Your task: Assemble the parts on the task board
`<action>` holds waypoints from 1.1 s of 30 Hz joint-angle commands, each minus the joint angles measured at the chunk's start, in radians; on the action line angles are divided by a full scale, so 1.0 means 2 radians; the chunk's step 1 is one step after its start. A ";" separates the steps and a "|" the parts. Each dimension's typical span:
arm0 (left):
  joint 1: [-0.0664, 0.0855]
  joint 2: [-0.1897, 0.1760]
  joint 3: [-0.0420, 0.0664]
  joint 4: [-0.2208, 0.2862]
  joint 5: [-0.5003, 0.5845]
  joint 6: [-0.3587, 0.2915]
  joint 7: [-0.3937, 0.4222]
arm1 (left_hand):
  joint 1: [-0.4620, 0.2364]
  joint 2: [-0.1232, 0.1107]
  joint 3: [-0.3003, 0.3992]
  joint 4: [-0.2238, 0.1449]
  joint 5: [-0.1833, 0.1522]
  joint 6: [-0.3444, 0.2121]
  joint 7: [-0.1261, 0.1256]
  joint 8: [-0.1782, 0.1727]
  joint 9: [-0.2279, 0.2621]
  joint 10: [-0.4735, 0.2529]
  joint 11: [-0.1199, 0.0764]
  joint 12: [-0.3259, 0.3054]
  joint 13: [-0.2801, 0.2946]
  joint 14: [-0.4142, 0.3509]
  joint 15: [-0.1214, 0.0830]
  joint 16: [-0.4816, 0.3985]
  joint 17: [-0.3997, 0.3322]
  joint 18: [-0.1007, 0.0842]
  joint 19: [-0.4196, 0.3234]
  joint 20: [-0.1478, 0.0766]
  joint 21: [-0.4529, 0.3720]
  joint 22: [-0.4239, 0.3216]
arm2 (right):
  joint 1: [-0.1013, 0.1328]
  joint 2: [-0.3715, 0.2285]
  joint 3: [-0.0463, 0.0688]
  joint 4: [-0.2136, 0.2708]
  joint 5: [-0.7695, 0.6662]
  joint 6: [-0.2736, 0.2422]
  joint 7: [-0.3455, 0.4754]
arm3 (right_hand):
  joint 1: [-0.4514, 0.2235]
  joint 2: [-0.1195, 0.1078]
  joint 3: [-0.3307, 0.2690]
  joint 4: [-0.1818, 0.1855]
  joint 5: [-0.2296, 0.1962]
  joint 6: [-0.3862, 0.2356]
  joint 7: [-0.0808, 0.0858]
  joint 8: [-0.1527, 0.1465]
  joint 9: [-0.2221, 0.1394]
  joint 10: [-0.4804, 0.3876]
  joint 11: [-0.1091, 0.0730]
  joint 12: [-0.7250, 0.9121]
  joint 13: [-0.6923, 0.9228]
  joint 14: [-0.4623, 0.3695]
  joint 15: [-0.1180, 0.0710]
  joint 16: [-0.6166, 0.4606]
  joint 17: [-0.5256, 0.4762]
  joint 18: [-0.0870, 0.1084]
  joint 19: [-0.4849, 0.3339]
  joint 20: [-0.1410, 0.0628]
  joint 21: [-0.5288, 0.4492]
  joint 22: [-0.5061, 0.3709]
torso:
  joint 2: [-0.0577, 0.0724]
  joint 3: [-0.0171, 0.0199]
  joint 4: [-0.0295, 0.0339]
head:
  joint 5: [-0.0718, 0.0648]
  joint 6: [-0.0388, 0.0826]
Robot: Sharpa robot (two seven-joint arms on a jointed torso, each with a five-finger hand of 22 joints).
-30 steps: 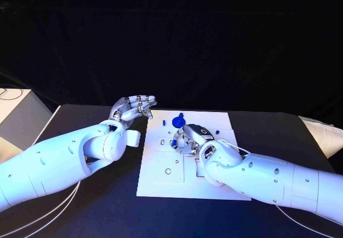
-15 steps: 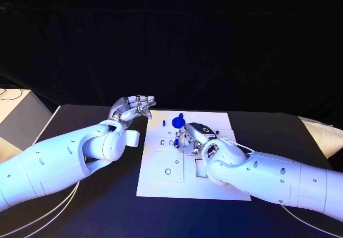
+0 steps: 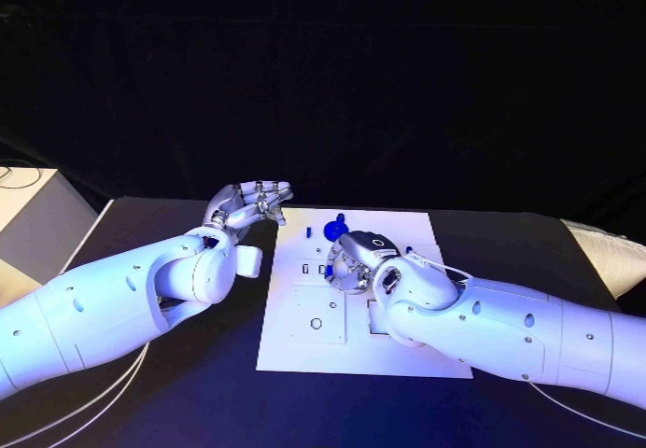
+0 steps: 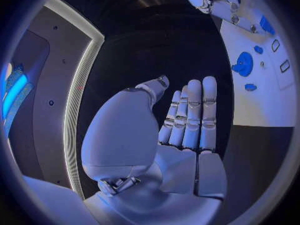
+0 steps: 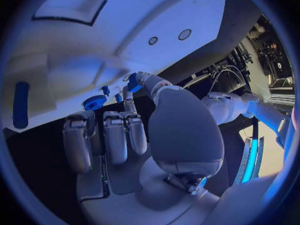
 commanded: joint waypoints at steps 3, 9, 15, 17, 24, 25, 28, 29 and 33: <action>0.000 0.003 0.000 -0.001 -0.003 0.006 0.002 | -0.004 0.000 -0.002 -0.002 0.001 -0.005 0.000 0.003 0.001 -0.004 0.000 0.003 0.001 -0.002 0.000 0.003 -0.001 0.007 -0.004 -0.002 0.004 0.001 | 0.001 0.005 0.000 -0.001 -0.035 0.021 -0.040 | -0.002 0.003 0.001 0.001 0.002 0.003 -0.002 0.002 0.001 0.053 0.000 0.001 0.132 0.047 0.001 0.002 0.101 -0.007 0.052 0.000 0.003 0.132 | 0.001 -0.0003 -0.0007 | -0.001 0.000; 0.000 0.003 0.000 0.000 -0.003 0.006 0.002 | -0.004 0.000 -0.002 -0.002 0.001 -0.005 0.000 0.003 0.001 -0.004 0.000 0.003 0.001 -0.002 0.000 0.003 -0.001 0.007 -0.004 -0.002 0.004 0.001 | 0.001 0.006 0.000 0.000 -0.047 0.014 -0.052 | -0.002 0.003 0.001 0.001 0.003 0.004 -0.002 0.002 0.001 0.053 0.000 0.001 0.132 0.047 0.001 0.002 0.101 -0.007 0.052 0.000 0.003 0.132 | 0.001 0.0004 -0.0003 | 0.000 -0.001; 0.000 0.002 0.000 0.000 -0.003 0.006 0.002 | -0.004 0.000 -0.002 -0.002 0.001 -0.005 0.000 0.003 0.001 -0.004 0.000 0.003 0.001 -0.002 0.000 0.003 -0.001 0.007 -0.004 -0.002 0.004 0.001 | 0.001 0.009 0.000 -0.001 -0.055 0.013 -0.059 | -0.003 0.003 0.001 0.001 0.004 0.004 -0.002 0.002 0.001 0.053 0.000 0.001 0.132 0.047 0.000 0.002 0.102 -0.007 0.052 0.000 0.003 0.132 | 0.000 0.0006 -0.0003 | 0.000 -0.002; 0.000 0.002 0.000 0.000 -0.003 0.006 0.001 | -0.004 0.000 -0.002 -0.002 0.001 -0.005 0.000 0.003 0.001 -0.004 0.000 0.003 0.001 -0.002 0.000 0.003 -0.001 0.007 -0.004 -0.002 0.004 0.001 | 0.001 0.009 0.000 -0.002 -0.059 0.012 -0.061 | -0.003 0.003 0.001 0.001 0.004 0.004 -0.002 0.002 0.001 0.053 0.000 0.001 0.132 0.047 0.000 0.002 0.102 -0.007 0.052 0.000 0.003 0.132 | 0.000 0.0009 -0.0004 | 0.000 -0.002; 0.000 0.002 0.000 0.000 -0.003 0.007 0.001 | -0.004 0.000 -0.002 -0.002 0.001 -0.005 0.000 0.003 0.001 -0.004 0.000 0.003 0.001 -0.002 0.000 0.003 -0.001 0.007 -0.004 -0.002 0.004 0.001 | 0.001 0.012 0.000 -0.005 -0.062 0.013 -0.062 | -0.004 0.002 0.000 0.001 0.004 0.004 -0.003 0.003 0.001 0.053 0.000 0.001 0.132 0.047 0.000 0.002 0.102 -0.007 0.052 -0.001 0.003 0.132 | 0.000 0.0009 -0.0005 | 0.000 -0.002; 0.000 0.002 0.000 0.000 -0.003 0.007 0.001 | -0.004 0.000 -0.002 -0.002 0.001 -0.005 0.000 0.003 0.001 -0.004 0.000 0.003 0.001 -0.002 0.000 0.003 -0.001 0.007 -0.004 -0.002 0.004 0.001 | 0.001 0.013 0.000 -0.005 -0.062 0.013 -0.062 | -0.004 0.002 0.000 0.001 0.004 0.004 -0.003 0.003 0.001 0.053 0.000 0.001 0.132 0.047 0.000 0.002 0.102 -0.007 0.052 -0.001 0.003 0.132 | 0.000 0.0008 -0.0007 | 0.000 -0.002; 0.000 0.002 0.000 0.000 -0.003 0.007 0.001 | -0.004 0.000 -0.002 -0.002 0.001 -0.005 0.000 0.003 0.001 -0.004 0.000 0.003 0.001 -0.002 0.000 0.003 -0.001 0.007 -0.004 -0.002 0.004 0.001 | 0.000 0.015 0.000 -0.007 -0.061 0.015 -0.060 | -0.005 0.002 0.000 0.002 0.004 0.004 -0.003 0.003 0.001 0.053 0.000 0.001 0.132 0.047 0.000 0.002 0.101 -0.007 0.052 -0.001 0.003 0.132 | 0.001 0.0011 -0.0007 | 0.000 -0.002; 0.000 0.002 0.000 0.000 -0.003 0.007 0.001 | -0.004 0.000 -0.002 -0.002 0.001 -0.005 0.000 0.003 0.001 -0.004 0.000 0.003 0.001 -0.002 0.000 0.003 -0.001 0.007 -0.004 -0.002 0.004 0.001 | 0.000 0.015 0.000 -0.007 -0.061 0.015 -0.060 | -0.005 0.002 0.000 0.002 0.004 0.004 -0.003 0.003 0.001 0.053 0.000 0.001 0.132 0.047 0.000 0.002 0.101 -0.007 0.052 -0.001 0.003 0.132 | 0.001 0.0012 -0.0007 | 0.000 -0.002; 0.000 0.002 0.000 0.000 -0.003 0.007 0.000 | -0.004 0.000 -0.002 -0.002 0.001 -0.005 0.000 0.003 0.001 -0.004 0.000 0.003 0.001 -0.002 0.000 0.003 -0.001 0.007 -0.004 -0.002 0.004 0.001 | 0.000 0.018 0.000 -0.010 -0.060 0.018 -0.060 | -0.006 0.000 -0.001 0.003 0.004 0.004 -0.003 0.003 0.001 0.053 0.000 0.001 0.132 0.046 0.000 0.001 0.100 -0.007 0.052 -0.001 0.003 0.132 | 0.001 0.0009 -0.0004 | 0.000 -0.002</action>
